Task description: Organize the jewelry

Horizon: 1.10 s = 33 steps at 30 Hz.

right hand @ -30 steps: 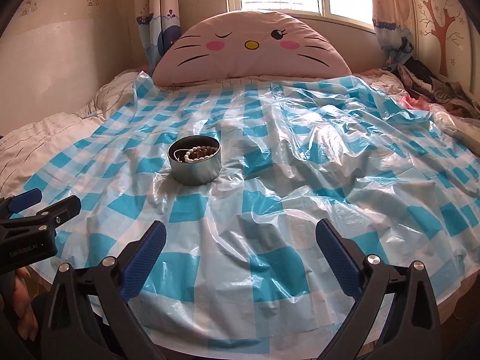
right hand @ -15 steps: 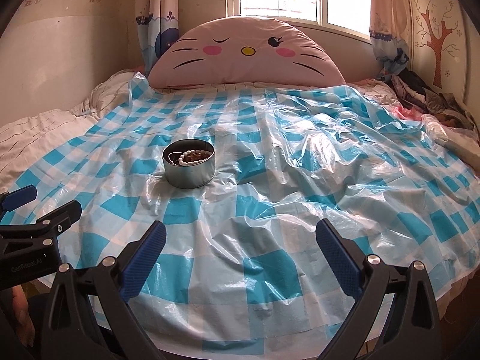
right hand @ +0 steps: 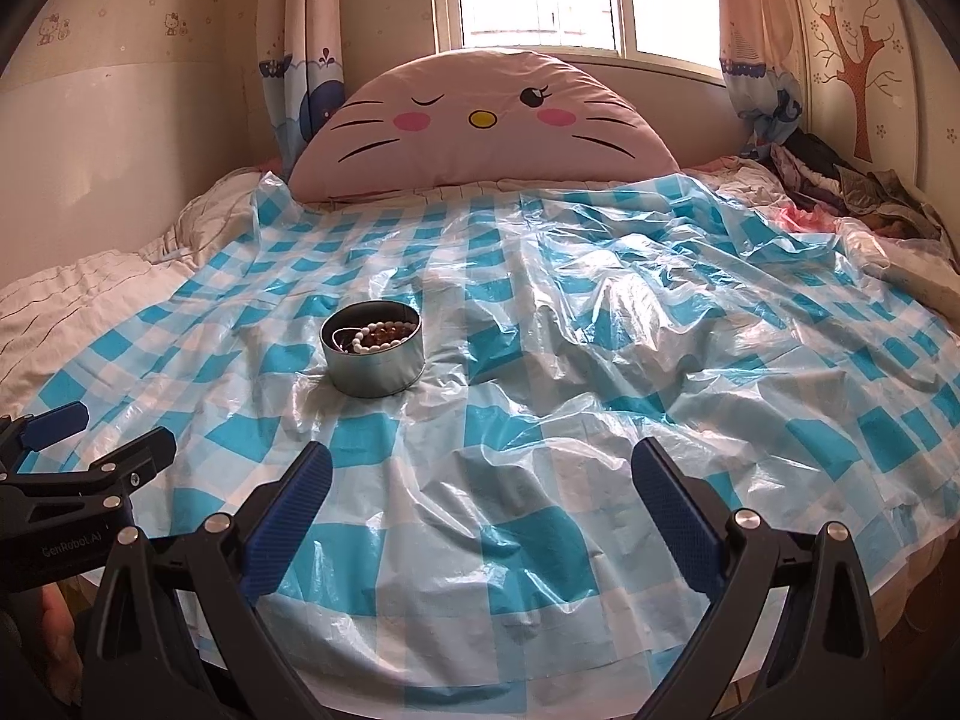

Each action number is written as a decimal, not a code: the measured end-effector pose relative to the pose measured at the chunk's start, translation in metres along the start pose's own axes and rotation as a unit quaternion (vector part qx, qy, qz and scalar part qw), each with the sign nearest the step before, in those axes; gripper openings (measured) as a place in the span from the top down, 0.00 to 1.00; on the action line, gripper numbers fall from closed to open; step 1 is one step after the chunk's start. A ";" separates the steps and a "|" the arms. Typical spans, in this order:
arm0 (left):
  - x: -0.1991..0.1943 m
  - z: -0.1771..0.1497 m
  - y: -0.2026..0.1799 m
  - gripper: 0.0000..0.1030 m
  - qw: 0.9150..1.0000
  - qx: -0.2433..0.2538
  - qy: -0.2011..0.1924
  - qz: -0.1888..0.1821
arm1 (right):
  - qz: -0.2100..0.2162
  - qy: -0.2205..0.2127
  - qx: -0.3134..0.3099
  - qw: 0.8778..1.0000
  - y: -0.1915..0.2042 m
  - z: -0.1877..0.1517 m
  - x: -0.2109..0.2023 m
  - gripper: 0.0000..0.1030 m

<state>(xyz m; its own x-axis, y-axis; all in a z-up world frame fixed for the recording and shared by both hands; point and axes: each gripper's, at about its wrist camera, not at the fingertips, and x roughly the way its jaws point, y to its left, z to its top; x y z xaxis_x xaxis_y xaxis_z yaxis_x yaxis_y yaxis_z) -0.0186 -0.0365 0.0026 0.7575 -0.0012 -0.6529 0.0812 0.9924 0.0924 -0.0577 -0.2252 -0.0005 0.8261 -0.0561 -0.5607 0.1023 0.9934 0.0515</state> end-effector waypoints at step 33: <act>0.005 0.000 0.010 0.07 1.000 -0.021 0.011 -0.011 | -0.003 -0.001 -0.006 1.000 -0.001 0.000 0.000 0.07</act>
<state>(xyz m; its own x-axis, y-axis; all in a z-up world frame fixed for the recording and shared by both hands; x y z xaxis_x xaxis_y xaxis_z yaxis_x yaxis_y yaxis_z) -0.0141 -0.0264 0.0007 0.7418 -0.0216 -0.6702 0.0704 0.9965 0.0458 -0.0575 -0.2258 -0.0005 0.8263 -0.0619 -0.5599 0.1004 0.9942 0.0382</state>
